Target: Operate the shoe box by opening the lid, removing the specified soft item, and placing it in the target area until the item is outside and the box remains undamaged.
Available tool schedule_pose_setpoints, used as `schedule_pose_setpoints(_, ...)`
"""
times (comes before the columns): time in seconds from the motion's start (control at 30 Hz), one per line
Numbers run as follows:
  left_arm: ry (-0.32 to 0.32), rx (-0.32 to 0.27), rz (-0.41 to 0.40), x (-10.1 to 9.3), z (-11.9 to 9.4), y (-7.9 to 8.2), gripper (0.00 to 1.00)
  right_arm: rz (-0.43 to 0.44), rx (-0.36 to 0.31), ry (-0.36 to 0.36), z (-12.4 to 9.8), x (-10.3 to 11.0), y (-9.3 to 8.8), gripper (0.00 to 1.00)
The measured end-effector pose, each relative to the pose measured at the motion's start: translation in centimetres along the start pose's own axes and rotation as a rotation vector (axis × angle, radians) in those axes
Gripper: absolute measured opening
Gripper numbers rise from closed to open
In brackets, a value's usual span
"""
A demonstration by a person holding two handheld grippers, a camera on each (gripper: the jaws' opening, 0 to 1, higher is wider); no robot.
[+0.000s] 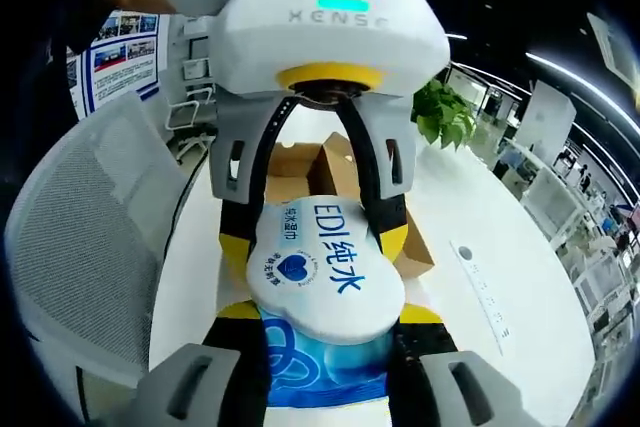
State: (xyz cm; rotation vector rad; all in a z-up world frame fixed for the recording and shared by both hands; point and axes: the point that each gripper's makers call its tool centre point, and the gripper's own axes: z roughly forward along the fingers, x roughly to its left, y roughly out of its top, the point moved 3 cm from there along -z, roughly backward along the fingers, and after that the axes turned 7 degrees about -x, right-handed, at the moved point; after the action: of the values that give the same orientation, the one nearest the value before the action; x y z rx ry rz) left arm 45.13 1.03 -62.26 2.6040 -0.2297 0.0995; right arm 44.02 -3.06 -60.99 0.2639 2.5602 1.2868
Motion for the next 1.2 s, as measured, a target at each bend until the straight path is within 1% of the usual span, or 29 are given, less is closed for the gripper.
schedule_pose_setpoints(0.4,-0.008,0.009,-0.012,1.5,2.5,-0.5,0.65,0.004,-0.002,0.013,1.0,-1.6,-2.3,0.4)
schedule_pose_setpoints(0.73,-0.034,0.032,-0.011,2.4,4.6,-1.3,0.65,0.029,-0.014,0.018,2.1,-2.4,-4.3,0.4)
schedule_pose_setpoints(1.0,-0.049,0.042,-0.018,2.6,6.4,-1.9,0.65,0.037,-0.014,0.029,3.1,-2.7,-5.9,0.4)
schedule_pose_setpoints(1.2,-0.056,0.051,-0.03,2.9,7.5,-2.9,0.65,0.041,-0.02,0.039,4.1,-2.8,-6.9,0.4)
